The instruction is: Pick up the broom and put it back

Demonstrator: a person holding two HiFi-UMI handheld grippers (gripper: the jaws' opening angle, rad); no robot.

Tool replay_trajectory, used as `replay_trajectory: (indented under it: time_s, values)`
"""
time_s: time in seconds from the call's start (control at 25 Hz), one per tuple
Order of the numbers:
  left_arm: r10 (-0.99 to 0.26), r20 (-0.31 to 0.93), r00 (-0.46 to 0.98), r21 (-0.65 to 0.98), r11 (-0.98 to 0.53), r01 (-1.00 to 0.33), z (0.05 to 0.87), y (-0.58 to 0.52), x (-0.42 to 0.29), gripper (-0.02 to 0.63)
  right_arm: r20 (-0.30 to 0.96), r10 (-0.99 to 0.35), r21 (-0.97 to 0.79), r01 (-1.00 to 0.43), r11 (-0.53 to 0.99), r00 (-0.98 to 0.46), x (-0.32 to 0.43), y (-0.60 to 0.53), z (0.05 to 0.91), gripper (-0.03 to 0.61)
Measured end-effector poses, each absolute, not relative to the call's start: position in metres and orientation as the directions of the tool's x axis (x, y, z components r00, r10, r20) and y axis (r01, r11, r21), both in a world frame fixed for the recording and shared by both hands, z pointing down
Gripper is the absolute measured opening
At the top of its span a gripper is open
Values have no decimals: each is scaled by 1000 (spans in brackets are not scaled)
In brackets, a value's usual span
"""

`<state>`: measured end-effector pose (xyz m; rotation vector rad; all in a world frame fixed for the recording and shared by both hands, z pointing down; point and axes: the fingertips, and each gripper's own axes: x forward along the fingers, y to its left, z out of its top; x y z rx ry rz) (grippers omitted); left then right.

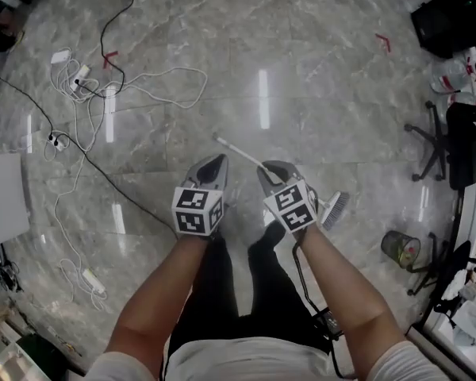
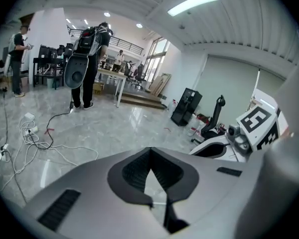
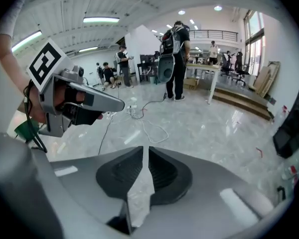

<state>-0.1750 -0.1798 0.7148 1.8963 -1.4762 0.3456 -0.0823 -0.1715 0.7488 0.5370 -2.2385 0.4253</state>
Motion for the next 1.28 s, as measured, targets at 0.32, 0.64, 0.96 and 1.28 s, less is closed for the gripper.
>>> replay_trajectory:
  time_s: [0.32, 0.64, 0.96, 1.28]
  values:
    - [-800, 449, 399, 362, -245, -899, 452, -190, -132, 5, 504, -487, -190, -641, 743, -714, -50, -207, 473, 3]
    - [-846, 268, 461, 281, -389, -877, 262, -166, -84, 5, 220, -598, -128, -631, 765, -771, -37, -180, 248, 3]
    - [-890, 177, 421, 228, -379, -897, 199, -163, -78, 5, 134, -570, -74, -582, 810, -811, -49, -157, 191, 2]
    - [-907, 155, 392, 230, -353, -907, 188, -155, -84, 5, 111, -538, -46, -545, 837, -836, -61, -145, 173, 2]
